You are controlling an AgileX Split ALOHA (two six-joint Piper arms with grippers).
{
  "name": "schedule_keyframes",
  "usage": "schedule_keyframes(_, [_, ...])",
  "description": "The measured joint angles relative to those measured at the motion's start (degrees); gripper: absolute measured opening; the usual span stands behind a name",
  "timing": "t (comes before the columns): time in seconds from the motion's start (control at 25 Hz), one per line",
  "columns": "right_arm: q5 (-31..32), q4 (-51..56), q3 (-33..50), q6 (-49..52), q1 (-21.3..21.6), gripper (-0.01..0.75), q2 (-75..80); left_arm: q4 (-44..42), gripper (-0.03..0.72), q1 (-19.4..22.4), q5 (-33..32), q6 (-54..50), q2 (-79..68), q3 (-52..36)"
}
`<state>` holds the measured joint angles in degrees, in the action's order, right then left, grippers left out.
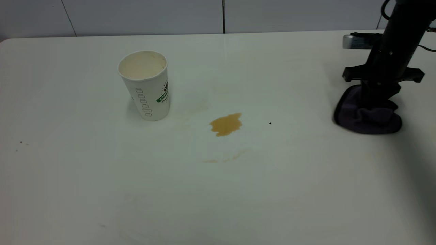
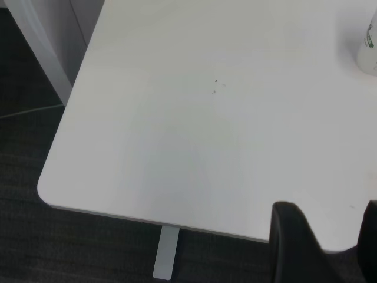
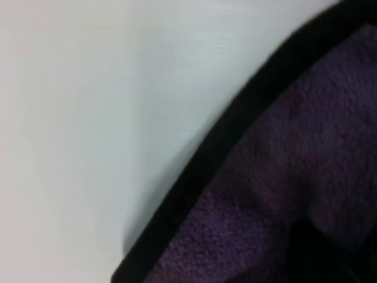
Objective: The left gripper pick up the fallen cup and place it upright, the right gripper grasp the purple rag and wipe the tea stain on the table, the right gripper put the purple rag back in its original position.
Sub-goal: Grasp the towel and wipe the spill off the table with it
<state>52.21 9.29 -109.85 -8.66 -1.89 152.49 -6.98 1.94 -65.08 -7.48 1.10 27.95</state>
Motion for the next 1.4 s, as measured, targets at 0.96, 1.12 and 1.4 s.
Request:
schedule_keyframes(0.96, [-1.6,2.9,-8.5,4.0,-31.4,0.088,2.5,0.0,0.313,0.0,0.0,0.0,0.0,0.0])
schedule_keyframes(1.12, [-3.3,3.1,-8.5,4.7,-34.8,0.088,2.5,0.0,0.313,0.0,0.0,0.0,0.0,0.0])
schedule_keyframes(1.4, [-10.3,3.4,-8.5,4.7,-36.4,0.088,2.9,0.0,0.313,0.0,0.0,0.0,0.0,0.0])
